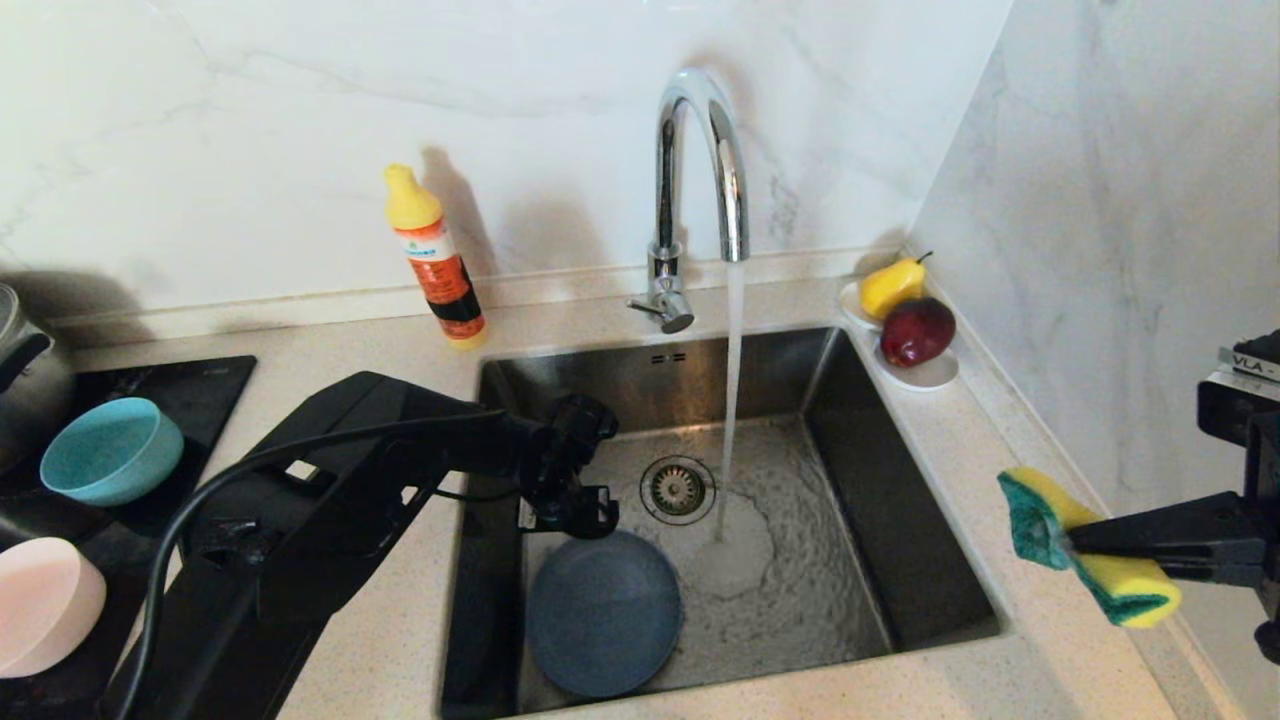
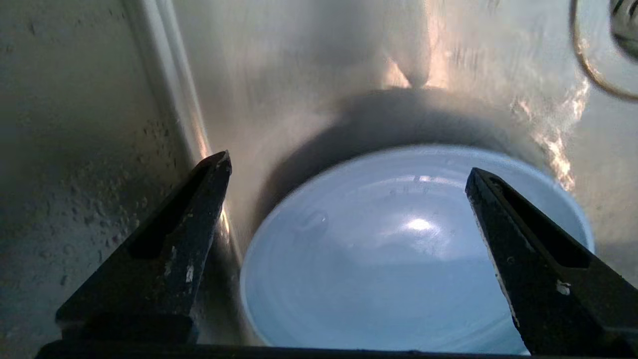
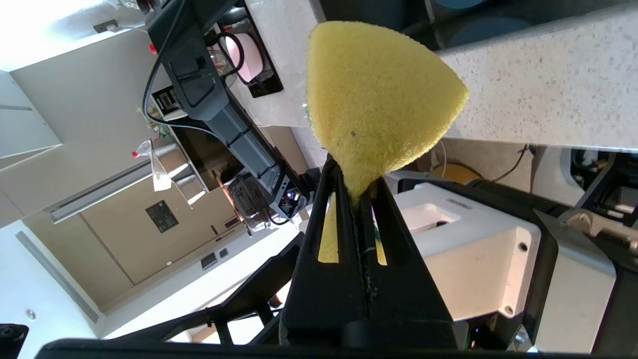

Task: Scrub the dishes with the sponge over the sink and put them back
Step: Rinse the plate

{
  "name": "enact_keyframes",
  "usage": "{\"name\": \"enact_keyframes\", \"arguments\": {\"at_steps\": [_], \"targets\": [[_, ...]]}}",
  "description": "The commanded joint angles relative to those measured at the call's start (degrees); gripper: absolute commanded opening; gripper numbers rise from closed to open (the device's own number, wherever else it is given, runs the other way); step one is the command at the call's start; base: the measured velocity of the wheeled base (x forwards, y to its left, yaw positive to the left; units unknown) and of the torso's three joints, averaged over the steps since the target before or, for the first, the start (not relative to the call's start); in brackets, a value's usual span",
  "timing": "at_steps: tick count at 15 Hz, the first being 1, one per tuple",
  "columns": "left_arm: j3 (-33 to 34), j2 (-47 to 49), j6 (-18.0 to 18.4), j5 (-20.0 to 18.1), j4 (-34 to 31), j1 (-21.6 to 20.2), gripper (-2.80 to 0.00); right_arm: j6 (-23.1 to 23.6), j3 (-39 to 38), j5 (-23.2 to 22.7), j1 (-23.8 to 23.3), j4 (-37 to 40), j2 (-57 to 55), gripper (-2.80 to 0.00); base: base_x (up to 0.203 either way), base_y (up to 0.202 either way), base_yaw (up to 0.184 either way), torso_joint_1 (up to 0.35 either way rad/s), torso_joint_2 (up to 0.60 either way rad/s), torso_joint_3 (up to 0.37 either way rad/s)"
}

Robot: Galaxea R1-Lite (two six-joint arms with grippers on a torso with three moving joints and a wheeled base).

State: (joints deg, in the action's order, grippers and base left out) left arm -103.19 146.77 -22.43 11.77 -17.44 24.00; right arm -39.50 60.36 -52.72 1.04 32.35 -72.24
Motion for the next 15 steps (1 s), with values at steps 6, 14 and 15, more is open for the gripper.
{"name": "enact_keyframes", "arguments": {"at_steps": [6,14,15], "targets": [[0.1,0.3,-0.2,-0.7,-1.3,0.0,0.00,-0.4,-0.2,-0.8,0.1,-0.9,0.1,-2.80,0.000,0.000,0.000,0.000,0.00,0.000],[-0.3,1.8,-0.2,-1.5,-1.4,0.0,0.00,-0.4,-0.4,-0.7,0.0,-0.9,-0.5,-2.80,0.000,0.000,0.000,0.000,0.00,0.000],[-0.3,2.0,-0.2,-1.4,-1.6,0.1,0.00,-0.4,-0.5,-0.7,0.0,-0.9,-0.5,-2.80,0.000,0.000,0.000,0.000,0.00,0.000]]}}
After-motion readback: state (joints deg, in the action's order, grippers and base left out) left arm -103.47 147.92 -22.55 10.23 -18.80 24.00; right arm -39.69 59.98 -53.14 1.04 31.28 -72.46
